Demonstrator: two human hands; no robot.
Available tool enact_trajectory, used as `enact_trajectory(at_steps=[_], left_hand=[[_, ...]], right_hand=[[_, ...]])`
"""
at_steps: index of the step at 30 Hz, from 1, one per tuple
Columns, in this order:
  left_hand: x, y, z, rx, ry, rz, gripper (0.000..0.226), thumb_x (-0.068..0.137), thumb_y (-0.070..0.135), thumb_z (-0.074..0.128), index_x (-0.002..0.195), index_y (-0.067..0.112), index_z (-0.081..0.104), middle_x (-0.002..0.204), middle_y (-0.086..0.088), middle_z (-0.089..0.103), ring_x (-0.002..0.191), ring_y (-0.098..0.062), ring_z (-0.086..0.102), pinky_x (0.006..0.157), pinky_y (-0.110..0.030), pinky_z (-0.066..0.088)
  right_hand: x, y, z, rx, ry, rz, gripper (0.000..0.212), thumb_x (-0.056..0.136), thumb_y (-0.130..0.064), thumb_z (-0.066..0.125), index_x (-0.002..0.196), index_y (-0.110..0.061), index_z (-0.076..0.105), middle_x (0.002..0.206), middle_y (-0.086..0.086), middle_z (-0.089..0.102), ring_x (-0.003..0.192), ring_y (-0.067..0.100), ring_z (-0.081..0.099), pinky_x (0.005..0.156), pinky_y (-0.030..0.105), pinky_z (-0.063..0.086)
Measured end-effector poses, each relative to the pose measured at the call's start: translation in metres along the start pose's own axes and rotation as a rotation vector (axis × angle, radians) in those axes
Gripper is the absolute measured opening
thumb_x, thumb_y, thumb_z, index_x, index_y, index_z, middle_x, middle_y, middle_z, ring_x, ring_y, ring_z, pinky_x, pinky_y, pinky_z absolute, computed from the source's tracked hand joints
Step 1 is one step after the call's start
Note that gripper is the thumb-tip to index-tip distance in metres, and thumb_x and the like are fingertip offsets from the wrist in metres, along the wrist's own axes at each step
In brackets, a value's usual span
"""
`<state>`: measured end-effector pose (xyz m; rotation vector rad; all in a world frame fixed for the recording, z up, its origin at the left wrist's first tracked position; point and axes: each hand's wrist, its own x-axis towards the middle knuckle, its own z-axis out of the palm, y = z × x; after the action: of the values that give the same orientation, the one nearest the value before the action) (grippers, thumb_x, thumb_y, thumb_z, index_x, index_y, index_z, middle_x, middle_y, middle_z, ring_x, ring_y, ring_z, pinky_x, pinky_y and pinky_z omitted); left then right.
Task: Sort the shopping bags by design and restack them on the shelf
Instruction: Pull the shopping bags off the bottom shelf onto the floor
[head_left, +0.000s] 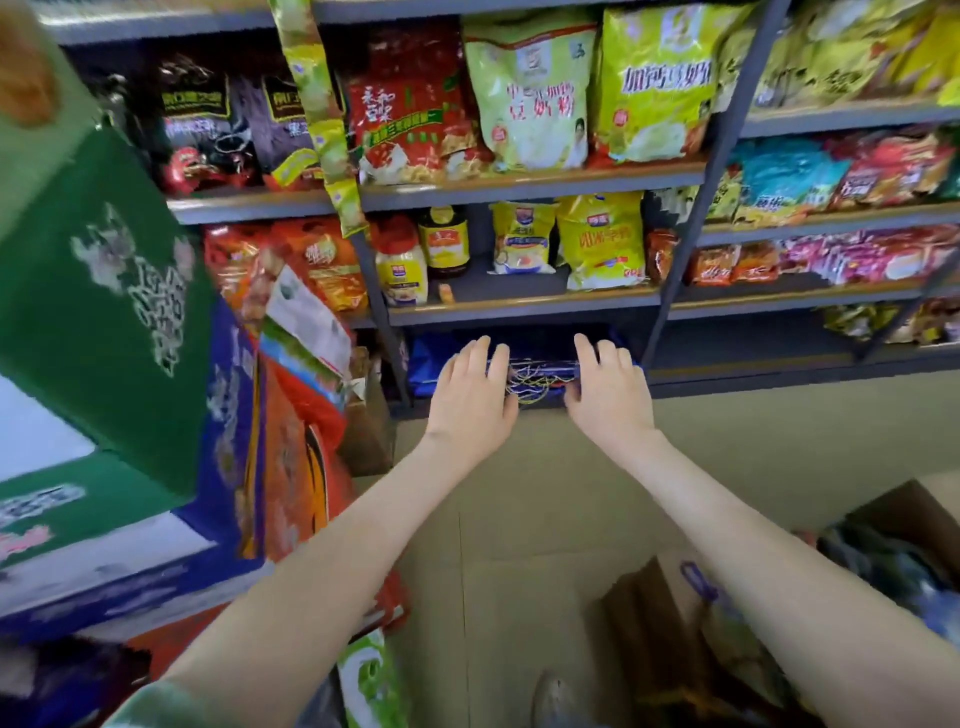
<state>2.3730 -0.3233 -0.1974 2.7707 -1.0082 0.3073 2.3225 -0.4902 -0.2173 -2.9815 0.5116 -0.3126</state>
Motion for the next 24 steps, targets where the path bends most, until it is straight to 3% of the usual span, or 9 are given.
enact_trajectory(at_steps=[6,11,16,21,24], left_hand=[[0.108,-0.014,0.045,-0.058,-0.042,-0.007,0.056,0.098,0.033,0.04,0.147,0.011,0.024,0.154,-0.01,0.023,0.142,-0.024,0.021,0.114,-0.034,0.018],[0.194,-0.039,0.094,-0.046,-0.127,0.079,0.053,0.095,0.03,0.046,0.143,0.009,0.036,0.147,-0.012,0.037,0.135,-0.026,0.035,0.11,-0.036,0.028],[0.29,-0.067,0.156,-0.089,-0.186,0.124,0.051,0.075,0.022,0.074,0.119,0.001,0.061,0.119,-0.019,0.061,0.106,-0.034,0.061,0.085,-0.042,0.051],[0.366,-0.089,0.21,-0.044,-0.269,0.216,0.049,0.074,0.026,0.075,0.117,0.004,0.063,0.116,-0.016,0.064,0.103,-0.031,0.064,0.086,-0.04,0.052],[0.398,-0.1,0.251,-0.017,-0.313,0.24,0.052,0.072,0.029,0.076,0.117,0.007,0.064,0.116,-0.013,0.064,0.102,-0.028,0.064,0.085,-0.038,0.052]], right_hand=[[0.112,0.041,0.032,-0.033,-0.087,0.005,0.062,0.092,-0.026,0.05,0.146,-0.01,0.026,0.131,0.014,0.044,0.118,0.031,0.042,0.09,0.039,0.04],[0.196,0.06,0.079,-0.032,-0.15,0.033,0.063,0.091,-0.025,0.051,0.146,-0.009,0.027,0.128,0.013,0.047,0.115,0.032,0.045,0.092,0.04,0.04],[0.282,0.081,0.125,-0.028,-0.203,0.103,0.063,0.084,-0.023,0.062,0.14,-0.005,0.04,0.115,0.016,0.055,0.103,0.035,0.052,0.083,0.043,0.044],[0.356,0.104,0.177,-0.083,-0.239,0.091,0.069,0.059,-0.022,0.085,0.12,-0.001,0.061,0.091,0.016,0.063,0.078,0.035,0.06,0.061,0.04,0.05],[0.384,0.118,0.211,-0.126,-0.341,0.079,0.072,0.056,-0.024,0.084,0.122,-0.006,0.062,0.101,0.017,0.066,0.084,0.033,0.063,0.064,0.039,0.053]])
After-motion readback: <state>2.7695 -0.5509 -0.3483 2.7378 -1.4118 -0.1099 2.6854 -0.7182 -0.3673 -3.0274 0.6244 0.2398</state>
